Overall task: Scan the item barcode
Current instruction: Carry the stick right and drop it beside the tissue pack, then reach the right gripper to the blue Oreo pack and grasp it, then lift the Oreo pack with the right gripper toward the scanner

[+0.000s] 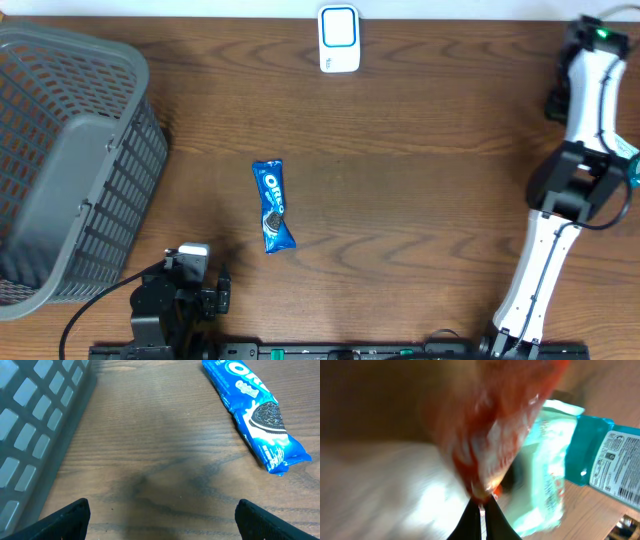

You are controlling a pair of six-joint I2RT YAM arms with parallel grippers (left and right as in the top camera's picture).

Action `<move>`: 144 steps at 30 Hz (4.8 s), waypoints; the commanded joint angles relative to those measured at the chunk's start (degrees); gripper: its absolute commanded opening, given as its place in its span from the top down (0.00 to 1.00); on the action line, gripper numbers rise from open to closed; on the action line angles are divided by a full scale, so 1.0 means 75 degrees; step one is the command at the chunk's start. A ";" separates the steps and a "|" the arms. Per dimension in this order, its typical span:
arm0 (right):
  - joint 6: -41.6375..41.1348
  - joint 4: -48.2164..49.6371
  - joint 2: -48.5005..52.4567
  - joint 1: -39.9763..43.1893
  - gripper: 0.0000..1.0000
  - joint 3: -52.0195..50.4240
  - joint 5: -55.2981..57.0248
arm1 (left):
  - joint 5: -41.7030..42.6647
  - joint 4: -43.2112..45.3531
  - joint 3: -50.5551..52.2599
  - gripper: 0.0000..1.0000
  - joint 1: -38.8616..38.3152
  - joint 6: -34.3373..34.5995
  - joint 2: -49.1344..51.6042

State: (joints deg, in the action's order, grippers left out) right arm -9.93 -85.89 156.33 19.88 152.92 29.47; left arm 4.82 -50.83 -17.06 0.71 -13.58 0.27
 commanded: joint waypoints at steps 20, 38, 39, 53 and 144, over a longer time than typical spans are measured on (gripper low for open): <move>-0.1285 -0.1003 -0.2390 -0.3520 0.01 0.0513 -0.3369 | 0.0073 -0.0020 0.0017 0.07 0.0032 -0.0070 -0.0003; -0.3098 -0.1207 -0.1652 -0.8865 0.11 0.0175 -0.3095 | 0.0073 -0.0017 0.0017 0.07 0.0032 -0.0070 -0.0003; -0.3331 -0.1174 -0.1632 -0.9055 0.13 0.0090 -0.2906 | 0.0073 -0.0020 0.0017 0.07 0.0032 -0.0073 -0.0003; -0.3532 0.1043 -0.1568 -0.9993 0.25 -0.2133 -0.2801 | -0.0548 -0.0020 0.0017 0.07 0.0032 -0.0329 -0.0003; 0.3899 -0.1521 -0.4197 -0.6027 0.99 -0.2372 -1.2785 | 0.1495 0.6441 0.2244 0.07 0.0032 0.0796 0.0044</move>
State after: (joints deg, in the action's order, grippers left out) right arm 5.91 -96.88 125.75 -29.15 140.64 -48.82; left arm 14.92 -0.10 -0.89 0.71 -8.54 0.49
